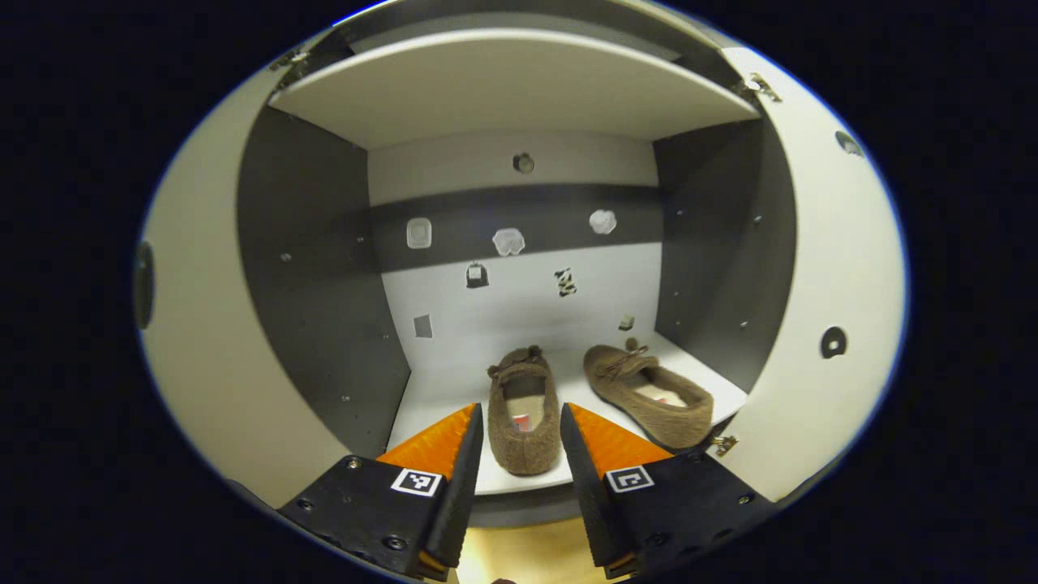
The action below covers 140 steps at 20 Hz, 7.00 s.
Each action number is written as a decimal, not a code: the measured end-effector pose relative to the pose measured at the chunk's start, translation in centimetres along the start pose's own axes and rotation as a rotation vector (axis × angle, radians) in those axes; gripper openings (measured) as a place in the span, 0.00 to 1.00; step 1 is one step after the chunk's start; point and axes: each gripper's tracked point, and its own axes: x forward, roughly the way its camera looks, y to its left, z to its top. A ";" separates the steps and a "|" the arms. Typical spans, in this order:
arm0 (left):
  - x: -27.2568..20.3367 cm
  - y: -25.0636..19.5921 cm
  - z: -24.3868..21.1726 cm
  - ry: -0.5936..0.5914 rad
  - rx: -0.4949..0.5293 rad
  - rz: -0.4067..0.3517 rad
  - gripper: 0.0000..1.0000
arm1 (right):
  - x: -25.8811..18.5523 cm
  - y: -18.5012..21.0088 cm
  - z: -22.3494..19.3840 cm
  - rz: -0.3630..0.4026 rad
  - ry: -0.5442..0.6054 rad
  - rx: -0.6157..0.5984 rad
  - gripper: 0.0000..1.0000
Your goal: Grab one shoe with the right hand and put it into the shoe cabinet, grab the other shoe with the left hand and put it into the shoe cabinet; then close the right door with the right hand and the left door with the left hand.
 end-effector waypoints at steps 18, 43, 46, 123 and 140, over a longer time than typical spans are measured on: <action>-21.1 -2.7 3.8 -0.212 -0.057 -0.021 1.00 | -3.4 -12.6 -0.5 -0.258 -0.003 -0.027 0.44; -27.4 4.1 2.6 -0.223 -0.126 0.190 0.97 | 1.9 -9.4 -5.5 -0.038 0.080 0.011 0.99; -27.8 4.5 2.2 -0.217 -0.120 0.209 0.97 | 2.5 -7.3 -5.7 0.007 0.087 0.008 0.95; -26.0 17.7 -3.8 -0.143 -0.214 0.366 0.95 | 8.3 1.3 -6.6 0.050 0.079 -0.005 0.95; -23.5 9.9 -2.7 -0.156 -0.182 0.198 0.90 | 6.2 -1.2 -6.0 0.021 0.071 -0.005 0.92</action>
